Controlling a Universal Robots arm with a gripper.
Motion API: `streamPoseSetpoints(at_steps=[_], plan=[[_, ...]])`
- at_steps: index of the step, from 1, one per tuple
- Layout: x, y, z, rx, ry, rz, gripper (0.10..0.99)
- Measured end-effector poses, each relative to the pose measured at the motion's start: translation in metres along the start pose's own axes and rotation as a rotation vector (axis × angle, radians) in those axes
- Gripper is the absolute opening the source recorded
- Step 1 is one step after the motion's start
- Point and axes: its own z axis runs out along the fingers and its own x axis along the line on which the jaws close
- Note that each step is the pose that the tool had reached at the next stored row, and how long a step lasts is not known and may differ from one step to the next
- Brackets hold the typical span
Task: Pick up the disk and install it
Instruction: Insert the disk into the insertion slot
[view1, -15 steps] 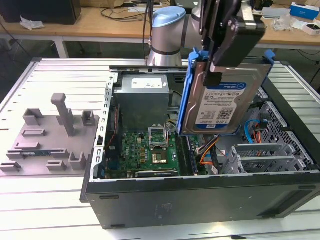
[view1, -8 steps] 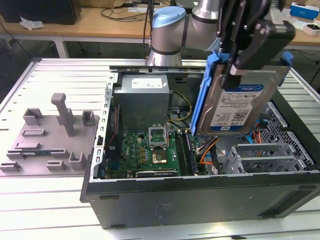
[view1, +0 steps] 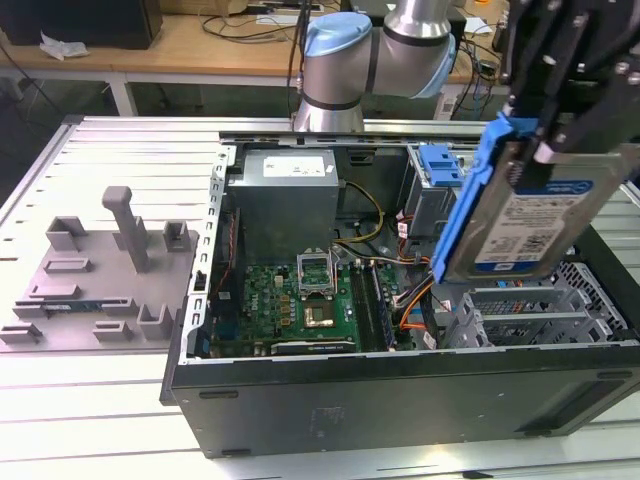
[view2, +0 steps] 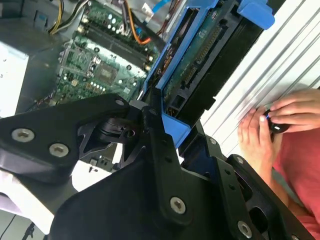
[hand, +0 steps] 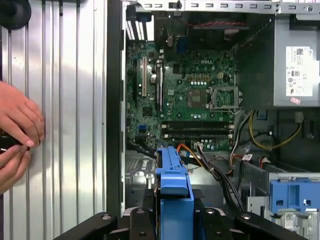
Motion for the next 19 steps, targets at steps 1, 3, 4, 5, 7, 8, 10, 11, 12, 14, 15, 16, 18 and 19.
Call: streamPoseSetpoints(at_steps=[1,3,4,5,7,8,10,11,12,14,15,16,18,19], plan=[[0.0002,-0.0054,0.0,0.0,0.0,0.0,0.365],[0.0003,-0.0152,0.0001,0.0,0.0,0.0,0.365],[0.0004,-0.0192,0.0002,0.0,0.0,0.0,0.365],[0.0004,-0.0274,0.0005,0.0,-0.0001,0.0,0.365],[0.0005,-0.0352,0.0011,0.0,-0.0001,0.0,0.365],[0.0004,-0.0369,0.0014,0.0,-0.0001,0.0,0.365],[-0.0029,-0.0394,0.0022,0.0,0.0003,0.002,0.365],[-0.0054,-0.0398,0.0028,0.0,0.0003,0.005,0.365],[-0.0067,-0.0402,0.0033,0.0,0.0003,0.008,0.365],[-0.0071,-0.041,0.0046,0.0,0.0004,0.021,0.365],[-0.0071,-0.0411,0.0052,0.0,0.0004,0.03,0.365],[-0.0071,-0.0412,0.0064,0.0,0.0003,0.052,0.365],[-0.0071,-0.0425,0.0074,-0.001,0.0005,0.059,0.365],[-0.0071,-0.0433,0.0079,-0.001,0.0004,0.057,0.365]])
